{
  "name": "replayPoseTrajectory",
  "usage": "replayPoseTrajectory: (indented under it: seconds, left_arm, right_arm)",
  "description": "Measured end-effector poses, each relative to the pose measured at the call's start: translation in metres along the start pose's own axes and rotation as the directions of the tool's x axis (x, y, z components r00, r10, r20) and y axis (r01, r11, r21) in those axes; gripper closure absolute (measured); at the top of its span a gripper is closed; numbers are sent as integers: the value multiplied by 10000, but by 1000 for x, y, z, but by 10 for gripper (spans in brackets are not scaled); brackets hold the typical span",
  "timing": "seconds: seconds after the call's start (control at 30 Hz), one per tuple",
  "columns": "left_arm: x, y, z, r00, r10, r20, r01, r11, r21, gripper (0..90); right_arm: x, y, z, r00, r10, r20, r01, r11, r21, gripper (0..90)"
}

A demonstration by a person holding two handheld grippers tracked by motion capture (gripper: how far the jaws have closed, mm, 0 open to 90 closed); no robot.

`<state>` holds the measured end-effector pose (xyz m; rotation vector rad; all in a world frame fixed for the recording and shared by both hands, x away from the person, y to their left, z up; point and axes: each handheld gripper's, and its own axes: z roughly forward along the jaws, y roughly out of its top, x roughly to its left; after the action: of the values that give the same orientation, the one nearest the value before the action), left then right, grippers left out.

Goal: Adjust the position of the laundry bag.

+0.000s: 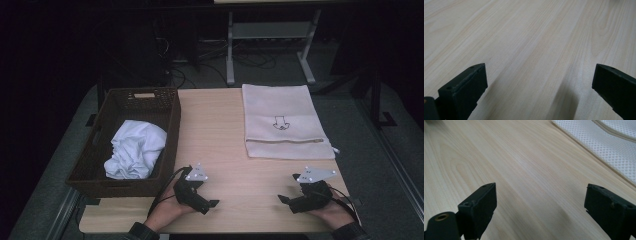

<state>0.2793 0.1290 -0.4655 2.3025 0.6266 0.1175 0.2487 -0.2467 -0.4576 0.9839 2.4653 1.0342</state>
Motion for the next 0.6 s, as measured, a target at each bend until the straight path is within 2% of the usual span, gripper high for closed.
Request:
replayPoseTrajectory:
  seconds: [0.33, 0.47, 0.53, 0.6]
  left_arm:
    - [0, 3, 1, 9998, -180, 31, 180, 9998, 36, 0]
    - [0, 3, 2, 10000, 16, -76, -14, 9998, 181, 0]
    - [0, 3, 1, 9999, 79, -80, -78, 9998, 188, 0]
    - [0, 4, 1, 10000, 28, 4, -28, 9999, 107, 0]
  right_arm:
    - [-8, 5, 0, 9999, 143, 21, -142, 9998, -155, 104]
    - [-12, 7, 2, 9997, 227, 96, -226, 9997, -135, 104]
    - [-15, 9, 3, 9993, 364, -11, -364, 9991, -211, 104]
    - [-17, 12, 4, 9989, 463, -38, -464, 9983, -350, 104]
